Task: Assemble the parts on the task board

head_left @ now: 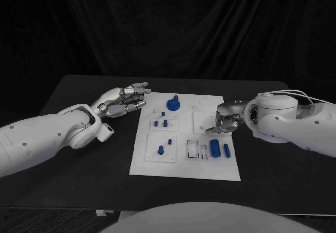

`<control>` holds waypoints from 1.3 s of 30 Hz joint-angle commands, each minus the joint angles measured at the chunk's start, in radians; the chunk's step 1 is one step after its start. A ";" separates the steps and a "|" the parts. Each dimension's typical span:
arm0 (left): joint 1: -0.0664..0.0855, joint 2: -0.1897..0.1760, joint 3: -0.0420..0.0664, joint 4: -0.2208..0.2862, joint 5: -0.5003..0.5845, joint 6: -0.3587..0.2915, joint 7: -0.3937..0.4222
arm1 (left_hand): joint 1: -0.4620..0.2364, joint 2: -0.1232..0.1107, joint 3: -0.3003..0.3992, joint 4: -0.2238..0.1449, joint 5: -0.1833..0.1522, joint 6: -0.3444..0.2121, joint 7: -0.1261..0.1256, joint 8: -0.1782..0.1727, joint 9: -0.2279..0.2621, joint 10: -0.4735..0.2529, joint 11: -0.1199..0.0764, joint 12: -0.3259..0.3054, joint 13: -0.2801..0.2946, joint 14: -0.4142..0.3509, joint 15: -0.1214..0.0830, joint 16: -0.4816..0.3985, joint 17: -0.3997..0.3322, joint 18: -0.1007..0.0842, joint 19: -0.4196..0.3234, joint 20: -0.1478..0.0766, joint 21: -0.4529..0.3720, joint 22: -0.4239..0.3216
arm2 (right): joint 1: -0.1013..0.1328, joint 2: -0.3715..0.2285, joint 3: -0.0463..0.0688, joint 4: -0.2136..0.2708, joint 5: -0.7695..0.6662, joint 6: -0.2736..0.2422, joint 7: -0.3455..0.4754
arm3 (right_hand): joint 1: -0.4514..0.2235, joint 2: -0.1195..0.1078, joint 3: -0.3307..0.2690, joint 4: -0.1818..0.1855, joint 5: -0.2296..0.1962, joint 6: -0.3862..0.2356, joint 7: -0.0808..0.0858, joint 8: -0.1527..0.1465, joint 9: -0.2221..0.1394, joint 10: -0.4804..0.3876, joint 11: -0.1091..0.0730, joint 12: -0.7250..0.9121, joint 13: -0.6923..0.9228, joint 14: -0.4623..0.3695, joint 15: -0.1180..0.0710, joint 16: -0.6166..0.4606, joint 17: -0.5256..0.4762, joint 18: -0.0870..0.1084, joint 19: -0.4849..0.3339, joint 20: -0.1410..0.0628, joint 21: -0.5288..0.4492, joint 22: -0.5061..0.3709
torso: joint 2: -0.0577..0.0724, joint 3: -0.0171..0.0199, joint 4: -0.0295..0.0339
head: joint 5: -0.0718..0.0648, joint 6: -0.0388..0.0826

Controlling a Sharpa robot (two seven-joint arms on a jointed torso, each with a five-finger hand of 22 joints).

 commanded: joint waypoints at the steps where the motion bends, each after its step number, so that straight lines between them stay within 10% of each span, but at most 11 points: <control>1: -0.002 0.003 0.001 0.004 0.009 -0.011 0.027 | 0.000 0.009 0.004 0.003 0.005 0.008 0.002 0.005 0.001 0.003 0.007 0.007 0.001 0.005 -0.005 -0.002 0.000 -0.004 -0.001 0.002 0.001 -0.001 | -0.002 0.009 0.001 -0.003 0.035 0.111 -0.107 | 0.007 0.002 -0.004 -0.002 0.001 0.013 -0.001 -0.004 0.000 0.104 0.003 0.002 0.263 0.104 -0.005 0.002 0.263 -0.018 0.095 0.000 -0.003 0.256 | -0.001 -0.0007 0.0012 | -0.005 0.000; 14: -0.005 0.001 0.001 0.009 0.009 -0.019 0.035 | 0.000 0.008 0.004 0.003 0.005 0.008 0.002 0.005 0.001 0.004 0.008 0.010 0.001 0.005 -0.004 -0.002 0.000 -0.004 -0.001 0.002 0.001 -0.001 | -0.002 0.011 0.001 -0.001 0.040 -0.005 -0.104 | 0.009 0.014 -0.009 -0.001 -0.021 0.004 0.004 -0.031 -0.009 0.104 0.006 0.002 0.263 0.104 -0.004 0.002 0.263 -0.018 0.094 0.000 -0.003 0.256 | -0.001 -0.0007 0.0013 | -0.030 0.000; 39: -0.006 0.001 0.001 0.010 0.009 -0.012 0.033 | 0.000 0.008 0.004 0.002 0.006 0.008 0.004 0.005 0.001 0.005 0.010 0.010 0.001 0.005 -0.004 -0.002 0.000 -0.004 0.000 0.002 0.001 0.000 | -0.004 0.064 0.001 -0.028 0.092 0.125 -0.213 | 0.005 0.002 -0.048 -0.001 -0.046 0.051 -0.011 -0.034 0.029 0.104 -0.008 0.002 0.263 0.104 -0.017 0.002 0.263 -0.017 0.093 -0.011 -0.004 0.255 | 0.001 -0.0015 0.0029 | -0.026 0.000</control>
